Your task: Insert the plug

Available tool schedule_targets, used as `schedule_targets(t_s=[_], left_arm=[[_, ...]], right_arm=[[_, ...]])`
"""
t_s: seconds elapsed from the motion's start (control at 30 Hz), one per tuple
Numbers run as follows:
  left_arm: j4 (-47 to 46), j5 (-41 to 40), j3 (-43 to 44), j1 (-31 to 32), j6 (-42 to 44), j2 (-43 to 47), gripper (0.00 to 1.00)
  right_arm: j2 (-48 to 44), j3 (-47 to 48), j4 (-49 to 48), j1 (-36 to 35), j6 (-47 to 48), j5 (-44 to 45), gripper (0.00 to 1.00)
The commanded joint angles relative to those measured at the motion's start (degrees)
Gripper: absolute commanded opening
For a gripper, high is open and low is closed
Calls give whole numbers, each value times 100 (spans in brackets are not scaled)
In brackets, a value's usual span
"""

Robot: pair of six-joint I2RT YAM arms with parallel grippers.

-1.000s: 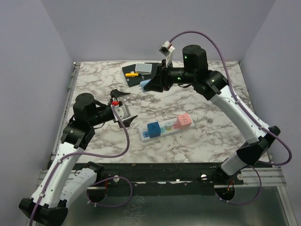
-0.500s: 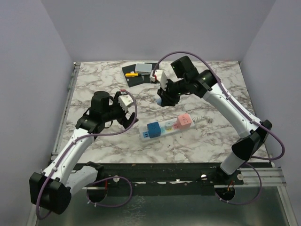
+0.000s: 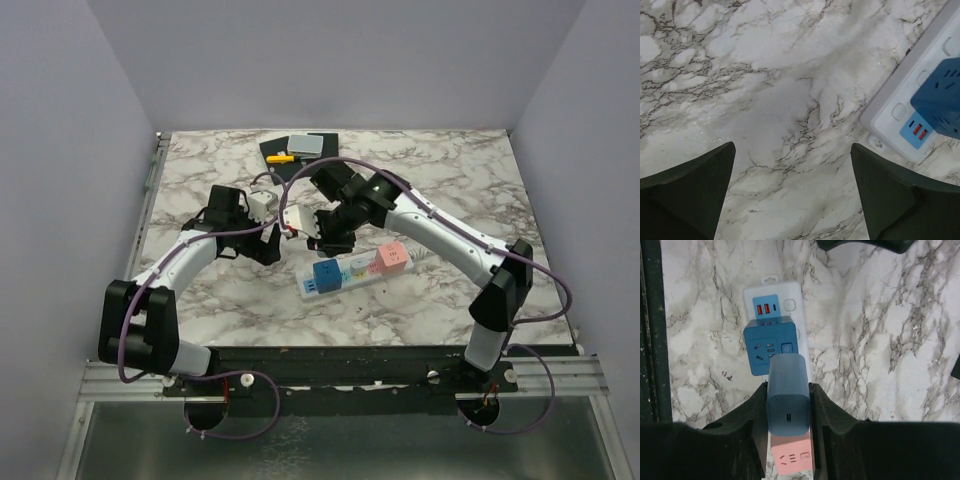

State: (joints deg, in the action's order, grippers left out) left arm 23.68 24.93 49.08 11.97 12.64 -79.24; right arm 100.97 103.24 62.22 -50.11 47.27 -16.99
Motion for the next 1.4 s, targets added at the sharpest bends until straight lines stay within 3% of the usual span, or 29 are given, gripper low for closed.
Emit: schedule_targets(t_s=[0.0,0.53,0.8,1.37], left_arm=[[127,-401,414,-142,-145,-276,99],[108,-1132,749,-307,-195,-684,99],[119,-653,750,-550,-544,-964,99],[163,-639,700,-711,-483,-973,99]], right_arm=[[487,243,491,-155,445,413,6],[1156,527,758,-433,956,640,1],[1134,311,696,-496,1012,706,1],[1151,98,765,-604,949,829,1]])
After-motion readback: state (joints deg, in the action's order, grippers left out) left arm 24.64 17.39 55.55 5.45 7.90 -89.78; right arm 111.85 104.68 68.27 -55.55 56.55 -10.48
